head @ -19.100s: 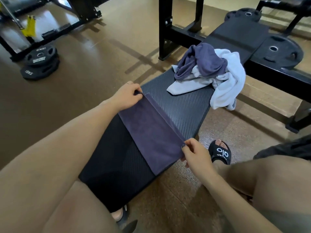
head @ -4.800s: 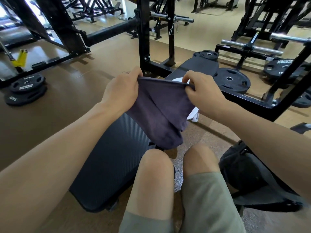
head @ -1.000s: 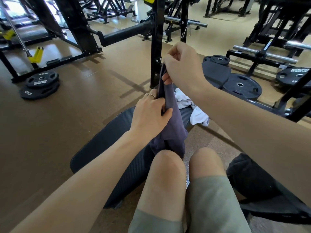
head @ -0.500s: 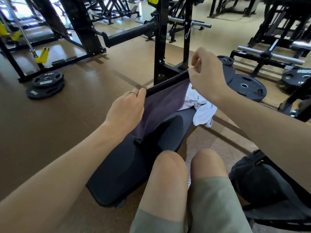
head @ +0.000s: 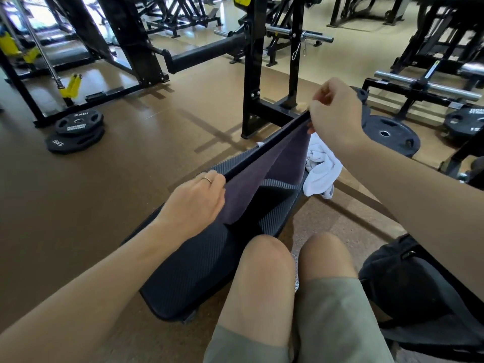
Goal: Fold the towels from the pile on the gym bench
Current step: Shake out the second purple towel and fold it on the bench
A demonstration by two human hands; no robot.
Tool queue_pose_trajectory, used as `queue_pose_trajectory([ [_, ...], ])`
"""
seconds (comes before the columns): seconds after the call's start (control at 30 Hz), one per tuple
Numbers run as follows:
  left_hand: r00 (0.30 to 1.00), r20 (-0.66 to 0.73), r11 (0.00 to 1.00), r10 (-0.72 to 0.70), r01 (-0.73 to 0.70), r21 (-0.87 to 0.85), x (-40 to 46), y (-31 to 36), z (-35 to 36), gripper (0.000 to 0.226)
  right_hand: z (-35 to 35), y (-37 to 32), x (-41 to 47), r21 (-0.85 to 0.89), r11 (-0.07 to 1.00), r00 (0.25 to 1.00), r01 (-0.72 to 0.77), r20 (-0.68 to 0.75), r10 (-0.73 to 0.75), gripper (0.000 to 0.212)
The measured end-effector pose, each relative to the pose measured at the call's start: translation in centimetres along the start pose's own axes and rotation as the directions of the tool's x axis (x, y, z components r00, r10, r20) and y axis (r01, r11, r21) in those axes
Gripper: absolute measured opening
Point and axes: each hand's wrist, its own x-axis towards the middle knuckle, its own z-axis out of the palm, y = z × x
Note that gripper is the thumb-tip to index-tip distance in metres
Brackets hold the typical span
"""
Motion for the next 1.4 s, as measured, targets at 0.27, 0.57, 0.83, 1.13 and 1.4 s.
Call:
queue_pose_trajectory([
  [0.27,0.987,-0.109,0.965,-0.117,0.087,-0.247,1.9,-1.9,-3.6,0.016,-0.3,4.4,0.4,-0.206,0.972,0.987,-0.116,0.085,0.135,0.024],
  [0.57,0.993,-0.093,0.932,0.066,-0.095,-0.349,3.4,-1.8,-4.7,0.016,2.0,1.8,-5.9,-0.109,0.857,0.748,0.504,0.551,-0.37,0.042],
  [0.83,0.985,-0.03,0.921,0.172,-0.172,-0.351,3.8,-2.3,-6.3,0.018,5.2,2.1,-9.0,0.199,0.955,0.755,0.22,0.585,-0.296,0.005],
  [1.13,0.965,0.11,0.886,0.237,-0.168,-0.432,3.1,-3.6,-7.4,0.01,3.9,1.9,-9.0,0.152,0.96,0.755,0.233,0.594,-0.278,0.009],
  [1.4,0.946,0.175,0.896,0.273,-0.183,-0.405,3.4,-4.1,-8.7,0.009,3.7,0.8,-8.9,0.169,0.947,0.693,0.273,0.648,-0.316,0.017],
])
